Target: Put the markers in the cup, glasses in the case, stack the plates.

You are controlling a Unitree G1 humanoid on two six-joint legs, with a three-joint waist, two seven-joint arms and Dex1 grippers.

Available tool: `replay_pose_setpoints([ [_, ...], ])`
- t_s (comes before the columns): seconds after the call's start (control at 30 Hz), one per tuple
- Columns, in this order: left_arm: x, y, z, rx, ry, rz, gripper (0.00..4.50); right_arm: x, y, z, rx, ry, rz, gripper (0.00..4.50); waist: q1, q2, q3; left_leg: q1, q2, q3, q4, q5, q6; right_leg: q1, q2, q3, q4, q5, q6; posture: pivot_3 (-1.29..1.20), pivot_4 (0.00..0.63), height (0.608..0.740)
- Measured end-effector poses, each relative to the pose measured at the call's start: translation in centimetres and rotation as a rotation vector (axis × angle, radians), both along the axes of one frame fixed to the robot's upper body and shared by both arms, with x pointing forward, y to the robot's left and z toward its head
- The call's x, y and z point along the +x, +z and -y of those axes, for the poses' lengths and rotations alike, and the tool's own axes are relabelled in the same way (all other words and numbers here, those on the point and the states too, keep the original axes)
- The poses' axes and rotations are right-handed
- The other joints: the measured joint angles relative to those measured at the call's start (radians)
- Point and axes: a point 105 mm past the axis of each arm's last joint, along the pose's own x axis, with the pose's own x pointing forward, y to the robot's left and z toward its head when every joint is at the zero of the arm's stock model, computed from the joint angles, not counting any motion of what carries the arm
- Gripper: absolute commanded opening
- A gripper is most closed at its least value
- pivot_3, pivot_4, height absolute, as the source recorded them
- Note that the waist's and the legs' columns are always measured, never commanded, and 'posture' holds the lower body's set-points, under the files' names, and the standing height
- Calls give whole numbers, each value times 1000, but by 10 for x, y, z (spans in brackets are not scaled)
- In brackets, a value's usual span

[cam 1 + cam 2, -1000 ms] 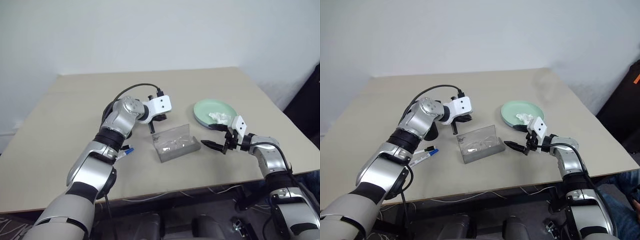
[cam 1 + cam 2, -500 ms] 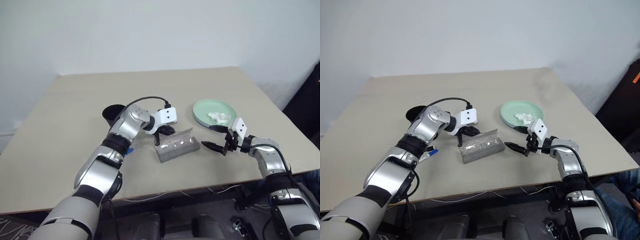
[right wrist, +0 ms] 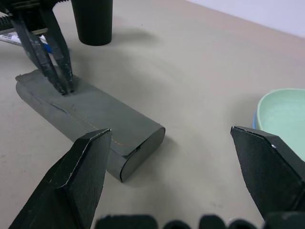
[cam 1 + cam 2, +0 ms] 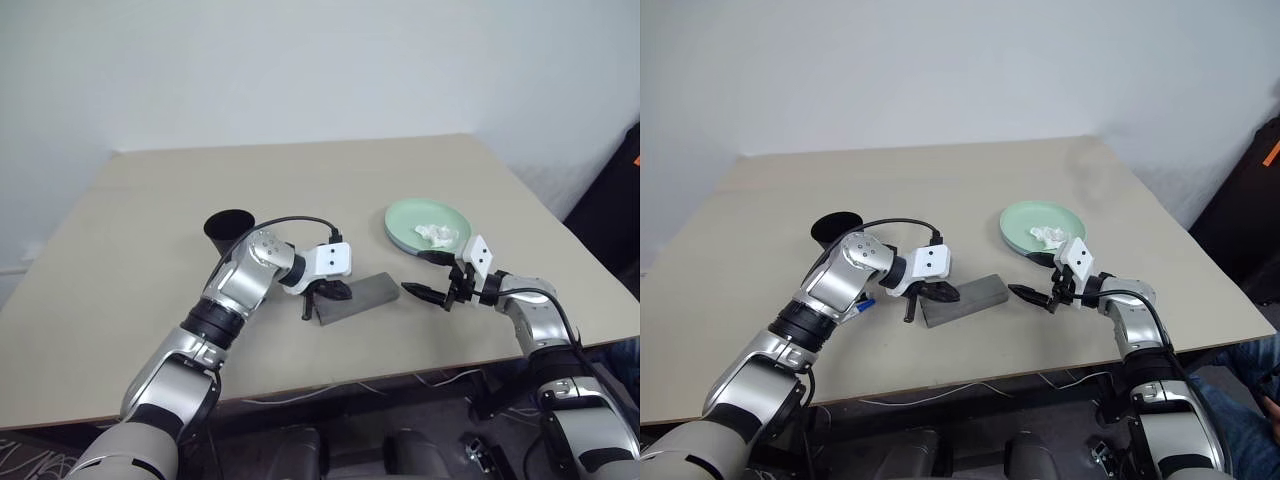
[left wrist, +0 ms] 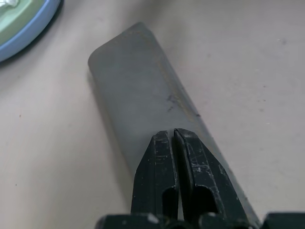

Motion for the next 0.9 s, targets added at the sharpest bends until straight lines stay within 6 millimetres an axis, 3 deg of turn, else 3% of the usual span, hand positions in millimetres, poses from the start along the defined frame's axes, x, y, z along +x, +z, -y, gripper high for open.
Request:
replay_pose_setpoints([
  [0.27,7,1,2,-69,110,15,141,1,1,-1,0,3,-3,4343,0,0,0,0,7,0,1,0,0,0,0,0,0,1,0,0,0,738],
  [0.43,13,31,-2,-218,213,61,141,1,4,-5,2,13,-1,4343,-2,0,0,0,7,1,-1,0,0,-1,1,1,0,1,0,0,0,738],
  [0.67,-19,26,-54,-122,252,17,141,1,5,-4,-3,18,-2,4343,-18,0,0,1,7,2,-3,0,0,-3,5,4,-1,2,-1,0,0,738],
  [0.9,-39,34,-109,11,303,7,141,2,8,-8,-4,31,2,4343,-17,0,0,1,11,3,-5,0,-1,-5,0,3,-1,3,-3,0,0,738],
])
